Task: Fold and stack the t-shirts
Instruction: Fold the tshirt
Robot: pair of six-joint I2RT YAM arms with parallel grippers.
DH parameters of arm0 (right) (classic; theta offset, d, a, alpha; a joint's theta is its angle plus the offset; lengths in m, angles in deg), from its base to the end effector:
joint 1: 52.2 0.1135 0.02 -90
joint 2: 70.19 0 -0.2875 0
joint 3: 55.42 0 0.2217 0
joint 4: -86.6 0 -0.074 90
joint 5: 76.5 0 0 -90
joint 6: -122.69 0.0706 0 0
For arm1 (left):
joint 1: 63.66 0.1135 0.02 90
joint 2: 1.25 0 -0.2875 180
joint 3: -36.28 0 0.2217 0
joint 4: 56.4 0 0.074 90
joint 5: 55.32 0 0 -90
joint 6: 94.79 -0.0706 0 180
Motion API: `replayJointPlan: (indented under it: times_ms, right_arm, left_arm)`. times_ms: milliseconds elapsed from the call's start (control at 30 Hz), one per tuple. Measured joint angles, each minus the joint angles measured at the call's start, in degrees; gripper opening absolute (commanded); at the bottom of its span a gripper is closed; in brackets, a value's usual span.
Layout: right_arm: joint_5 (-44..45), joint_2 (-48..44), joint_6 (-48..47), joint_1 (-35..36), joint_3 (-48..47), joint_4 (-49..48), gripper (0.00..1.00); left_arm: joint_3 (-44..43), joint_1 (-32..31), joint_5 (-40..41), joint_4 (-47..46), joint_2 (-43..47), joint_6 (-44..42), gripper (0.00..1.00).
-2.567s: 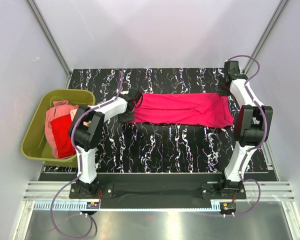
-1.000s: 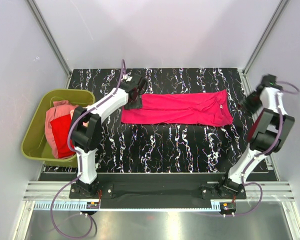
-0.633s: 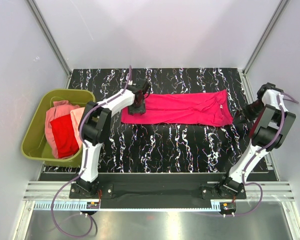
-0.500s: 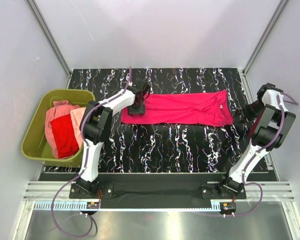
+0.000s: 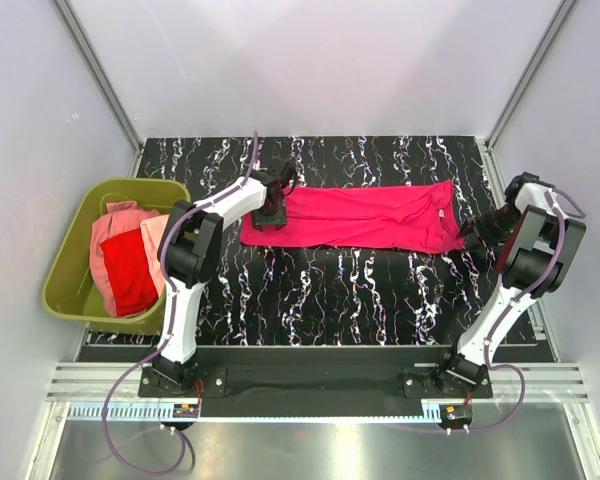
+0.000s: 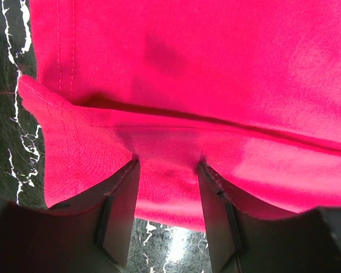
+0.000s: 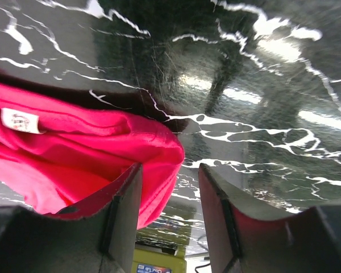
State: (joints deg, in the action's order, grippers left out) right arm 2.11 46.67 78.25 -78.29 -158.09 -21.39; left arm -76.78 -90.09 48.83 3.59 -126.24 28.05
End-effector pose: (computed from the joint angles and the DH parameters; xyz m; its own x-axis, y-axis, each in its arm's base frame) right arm 0.3423 -0.1521 0.1727 -0.3280 0.9400 0.0943 0.9334 0.3072 0.1853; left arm 0.4071 -0.1831 0.1678 -0.9124 -0.1337 -0.3868 -0.1561 0.9874 0.0270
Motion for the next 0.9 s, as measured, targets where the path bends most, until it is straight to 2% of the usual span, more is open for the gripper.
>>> replayJointPlan:
  times_ms: [300, 367, 400, 433, 467, 900]
  right_arm:
    - [-0.1, 0.3, 3.1, 2.2, 2.2, -1.5, 0.49]
    - [0.2, 0.3, 3.5, 2.1, 2.7, -1.7, 0.40]
    - [0.5, 0.3, 3.6, 2.1, 3.1, -1.8, 0.31]
    - [1.0, 0.3, 3.7, 2.1, 3.5, -2.0, 0.03]
    - [1.5, 0.3, 3.6, 2.1, 4.0, -2.3, 0.00]
    - [9.9, -2.5, 4.3, 2.0, 8.3, -2.0, 0.00]
  left_arm:
    - [0.3, 0.0, 0.4, -0.7, 0.0, 0.2, 0.50]
    - [0.3, 0.0, 0.5, -0.7, 0.0, 0.2, 0.50]
    - [0.3, 0.0, 0.6, -0.7, 0.0, 0.2, 0.50]
    - [0.3, 0.0, 0.7, -0.7, 0.0, 0.2, 0.50]
    - [0.3, 0.0, 0.9, -0.7, 0.0, 0.2, 0.50]
    - [2.4, 0.0, 3.5, -1.4, 1.0, 2.3, 0.51]
